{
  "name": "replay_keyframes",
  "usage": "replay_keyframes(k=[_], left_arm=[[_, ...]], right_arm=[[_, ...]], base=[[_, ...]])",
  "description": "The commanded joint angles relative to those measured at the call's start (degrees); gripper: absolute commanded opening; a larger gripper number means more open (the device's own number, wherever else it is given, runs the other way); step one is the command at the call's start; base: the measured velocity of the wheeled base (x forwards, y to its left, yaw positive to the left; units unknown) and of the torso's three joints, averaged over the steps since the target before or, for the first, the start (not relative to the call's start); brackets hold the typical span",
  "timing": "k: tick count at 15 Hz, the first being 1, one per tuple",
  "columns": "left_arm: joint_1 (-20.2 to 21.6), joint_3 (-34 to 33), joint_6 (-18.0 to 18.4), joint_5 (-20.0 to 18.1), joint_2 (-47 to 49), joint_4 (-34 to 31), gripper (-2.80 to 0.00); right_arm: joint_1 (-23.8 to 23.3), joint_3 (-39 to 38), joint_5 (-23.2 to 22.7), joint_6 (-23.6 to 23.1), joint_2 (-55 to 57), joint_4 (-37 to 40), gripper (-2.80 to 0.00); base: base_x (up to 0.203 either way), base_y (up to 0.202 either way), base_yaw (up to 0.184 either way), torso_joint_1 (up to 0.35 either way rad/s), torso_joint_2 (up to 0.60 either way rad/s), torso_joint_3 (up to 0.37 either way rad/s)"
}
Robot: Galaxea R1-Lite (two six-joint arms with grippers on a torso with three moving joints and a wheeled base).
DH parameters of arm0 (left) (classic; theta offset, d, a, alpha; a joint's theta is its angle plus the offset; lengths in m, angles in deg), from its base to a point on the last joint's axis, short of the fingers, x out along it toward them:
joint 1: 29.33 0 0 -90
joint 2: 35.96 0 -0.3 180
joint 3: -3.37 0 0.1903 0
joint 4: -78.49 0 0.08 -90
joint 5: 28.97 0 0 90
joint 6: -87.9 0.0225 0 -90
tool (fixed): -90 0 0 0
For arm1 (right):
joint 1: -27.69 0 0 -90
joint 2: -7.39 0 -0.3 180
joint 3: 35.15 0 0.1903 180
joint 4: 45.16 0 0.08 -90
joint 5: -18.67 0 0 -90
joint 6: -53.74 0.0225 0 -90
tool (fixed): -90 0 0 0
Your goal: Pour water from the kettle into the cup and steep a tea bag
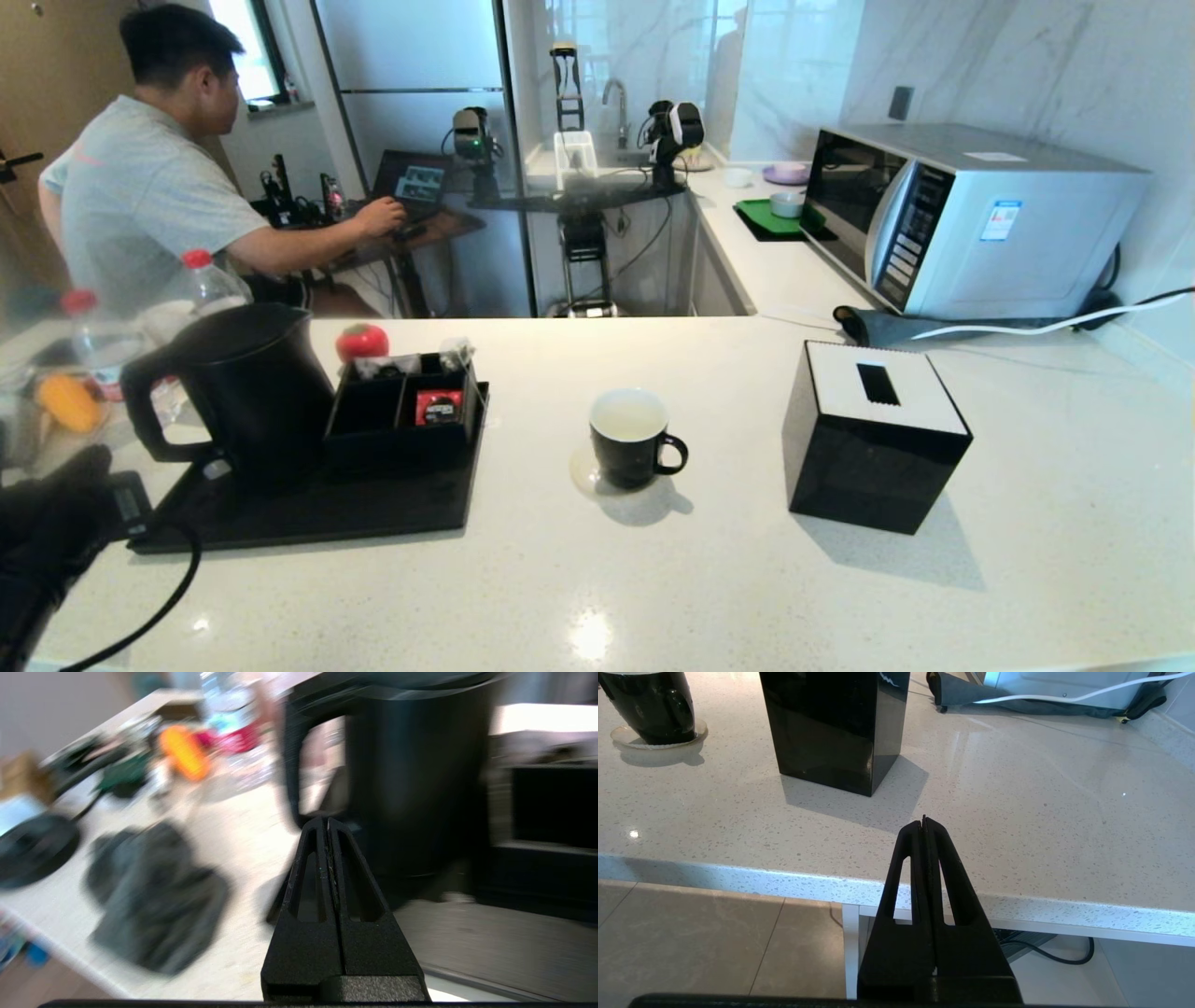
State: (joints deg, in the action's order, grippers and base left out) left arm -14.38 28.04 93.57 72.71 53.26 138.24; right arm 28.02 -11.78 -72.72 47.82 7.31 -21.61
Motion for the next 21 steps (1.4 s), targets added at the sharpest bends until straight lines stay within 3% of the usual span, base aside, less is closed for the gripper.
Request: replay_keyframes(k=[1,5,9,12,17,19,21], left_arm=[[-4.87,1.55,0.04,0.09,-5.74,-4.01,-2.80],[-11.00,2.99,-0.10,0.09,-12.42,-13.08,-2.80],[-20.74,4.82,-0.20,0.09,-19.00,-24.24,-2.80],[-27.85,10.64,-0.22,0.11,-25.47,-40.73,-2.80],[-31.91,28.14,-1.56,-0.03,-29.90,-71.88,-2.80],[-32.19,33.38,-2.61,-1.65,-28.02,-78.47,-2.80],[-32.03,36.73,-2.90,-3.16,-23.93,-80.19,-2.80]], right_arm=[[0.02,0.00,-0.02,-0.05,0.07,-0.01,-2.80],[0.02,0.00,-0.02,-0.05,0.07,-0.01,-2.80],[0.02,0.00,-0.04,-0.05,0.07,-0.01,-2.80],[0.02,0.00,-0.09,-0.05,0.07,-0.01,-2.80],[0.02,0.00,-0.11,-0.05,0.07,-0.01,-2.80],[0.02,0.00,-0.03,-0.05,0.07,-0.01,-2.80],[0.02,0.00,-0.02,-0.05,0.07,-0.01,-2.80]], base=[[0.000,0.000,0.000,0.000,0.00,0.000],[0.000,0.000,0.000,0.000,0.00,0.000],[0.000,0.000,0.000,0.000,0.00,0.000],[0.000,0.000,0.000,0.000,0.00,0.000],[0.000,0.000,0.000,0.000,0.00,0.000],[0.000,0.000,0.000,0.000,0.00,0.000],[0.000,0.000,0.000,0.000,0.00,0.000]])
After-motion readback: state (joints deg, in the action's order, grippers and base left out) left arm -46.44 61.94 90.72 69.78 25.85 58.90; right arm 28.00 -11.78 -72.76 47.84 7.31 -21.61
